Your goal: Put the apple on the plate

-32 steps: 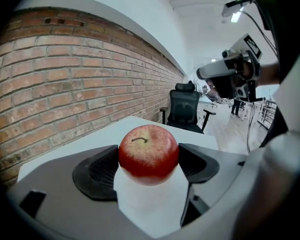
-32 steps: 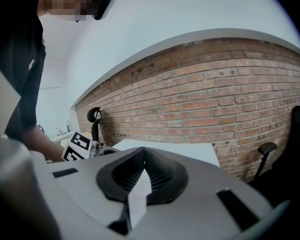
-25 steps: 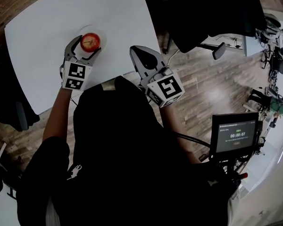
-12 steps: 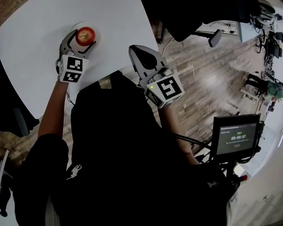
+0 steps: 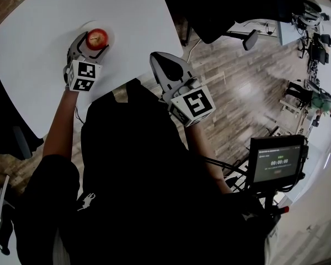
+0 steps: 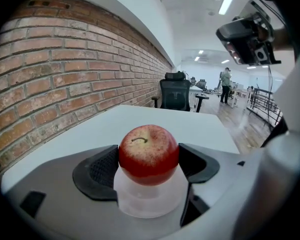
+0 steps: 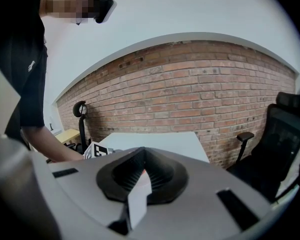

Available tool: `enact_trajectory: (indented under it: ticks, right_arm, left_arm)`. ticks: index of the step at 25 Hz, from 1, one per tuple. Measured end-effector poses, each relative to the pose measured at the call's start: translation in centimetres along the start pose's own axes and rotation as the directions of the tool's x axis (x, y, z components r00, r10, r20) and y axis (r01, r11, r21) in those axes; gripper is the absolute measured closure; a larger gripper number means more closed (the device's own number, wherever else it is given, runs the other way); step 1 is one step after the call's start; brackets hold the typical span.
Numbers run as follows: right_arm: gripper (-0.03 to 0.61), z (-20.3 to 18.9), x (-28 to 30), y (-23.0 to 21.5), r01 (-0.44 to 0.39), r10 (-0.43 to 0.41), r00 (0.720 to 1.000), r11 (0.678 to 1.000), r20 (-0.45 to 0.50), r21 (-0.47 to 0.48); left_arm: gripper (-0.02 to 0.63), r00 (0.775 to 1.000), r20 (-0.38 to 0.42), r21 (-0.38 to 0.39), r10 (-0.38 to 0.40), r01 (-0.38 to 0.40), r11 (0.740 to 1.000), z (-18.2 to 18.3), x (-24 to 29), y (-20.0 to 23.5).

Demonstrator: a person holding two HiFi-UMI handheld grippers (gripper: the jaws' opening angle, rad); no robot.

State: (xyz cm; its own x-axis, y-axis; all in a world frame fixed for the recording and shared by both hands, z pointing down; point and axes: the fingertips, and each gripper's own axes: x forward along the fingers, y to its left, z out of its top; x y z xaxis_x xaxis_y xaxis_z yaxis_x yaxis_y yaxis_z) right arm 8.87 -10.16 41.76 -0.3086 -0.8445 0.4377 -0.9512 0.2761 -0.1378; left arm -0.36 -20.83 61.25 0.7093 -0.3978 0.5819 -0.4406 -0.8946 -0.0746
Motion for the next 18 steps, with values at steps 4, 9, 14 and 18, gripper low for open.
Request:
enact_trajectory:
  ticks: [4,9,14,18]
  right_arm:
    - [0.575,0.2,0.0,0.3,-0.01,0.01,1.0,1.0,0.002,0.002]
    - [0.575,0.2,-0.1,0.5,-0.016,0.016,1.0,1.0,0.008,0.005]
    - [0.575,0.1,-0.3,0.6,-0.016,0.016,1.0,1.0,0.004,0.006]
    - [0.575,0.1,-0.3,0.6,-0.016,0.015,1.0,1.0,0.008,0.008]
  left_arm:
    - [0.232,0.999,0.003,0.006,0.032,-0.032,0.999,-0.3,0.1,0.4]
    - [0.232,0.997,0.016,0.025,0.073,-0.073,0.997,-0.4,0.2,1.1]
    - [0.232,0.995,-0.004,0.036,0.096,-0.096,0.995,-1.4,0.3,1.6]
    - [0.232,0.994,-0.005,0.043,0.105,-0.105,0.994,-1.8,0.0,1.8]
